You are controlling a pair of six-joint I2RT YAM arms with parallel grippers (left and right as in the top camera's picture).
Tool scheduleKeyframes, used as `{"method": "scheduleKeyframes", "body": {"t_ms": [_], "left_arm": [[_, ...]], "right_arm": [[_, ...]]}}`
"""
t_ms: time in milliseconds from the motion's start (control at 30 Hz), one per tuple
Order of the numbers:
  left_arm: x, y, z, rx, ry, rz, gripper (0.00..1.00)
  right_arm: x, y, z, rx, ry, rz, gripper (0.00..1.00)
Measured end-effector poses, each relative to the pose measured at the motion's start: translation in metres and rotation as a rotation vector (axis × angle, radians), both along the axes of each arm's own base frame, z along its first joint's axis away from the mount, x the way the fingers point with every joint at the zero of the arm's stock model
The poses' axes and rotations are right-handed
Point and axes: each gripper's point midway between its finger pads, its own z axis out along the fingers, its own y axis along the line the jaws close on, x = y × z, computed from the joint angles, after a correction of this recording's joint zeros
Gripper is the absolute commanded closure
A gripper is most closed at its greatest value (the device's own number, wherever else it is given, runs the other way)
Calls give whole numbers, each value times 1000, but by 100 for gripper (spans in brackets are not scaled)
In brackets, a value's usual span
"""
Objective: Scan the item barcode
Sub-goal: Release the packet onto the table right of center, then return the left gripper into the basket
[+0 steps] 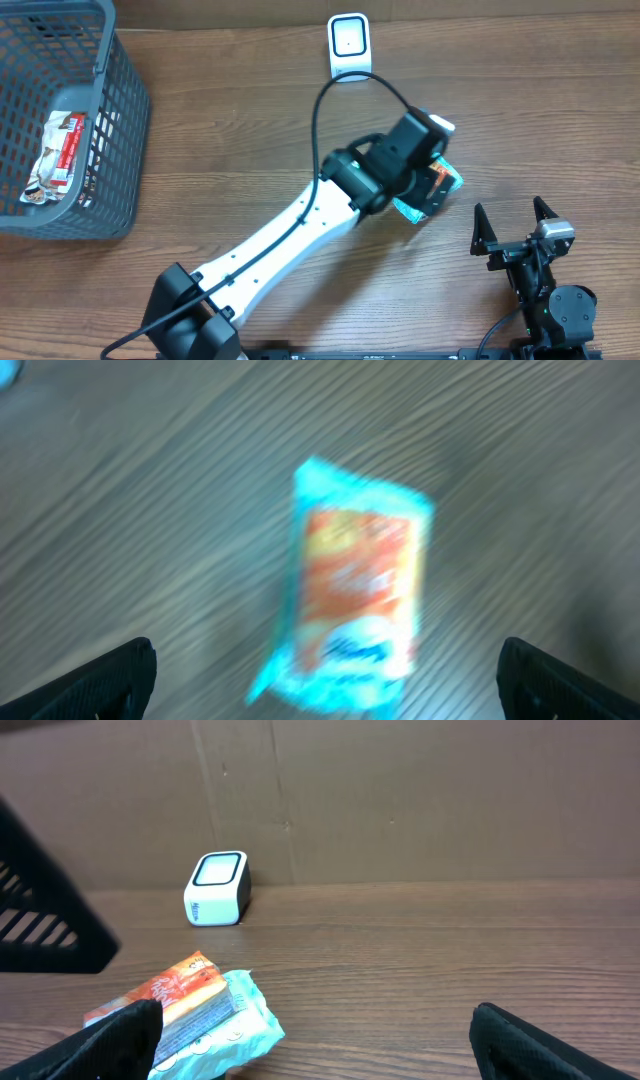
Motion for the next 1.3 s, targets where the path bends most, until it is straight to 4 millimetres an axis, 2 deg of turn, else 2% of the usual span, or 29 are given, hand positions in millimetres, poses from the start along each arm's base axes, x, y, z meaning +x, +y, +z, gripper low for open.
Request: {"method": "scheduleKeyframes", "body": {"t_ms": [200,333,433,500,567,633,700,800,900,1100,1167,1300], "left_arm": [[17,51,-14,76,76,113,0],[40,88,-3,93,36,209,0],[68,136,33,57,-43,339,0],[91,179,71,12,-129,454,0],[109,235,118,-23,-243,580,0],[115,285,155,-32,-339,684,0],[113,337,189,-18,-433,788,0],[102,399,219,30,-519,902,0],[86,458,224,110,-540,1003,0],[50,549,214,239,-507,1174,0],[39,574,205,266,-477,1226,0],[27,610,181,297,-401,1295,0]], "right_arm": [[0,0,0,0,0,0,0],[0,0,0,0,0,0,0],[0,0,0,0,1,0,0],[0,0,0,0,0,0,0],[0,0,0,0,0,0,0],[0,0,0,0,1,0,0],[0,0,0,0,1,0,0],[0,0,0,0,0,0,0],[0,0,0,0,1,0,0],[0,0,0,0,0,0,0],[0,0,0,0,0,0,0],[0,0,0,0,0,0,0]]}}
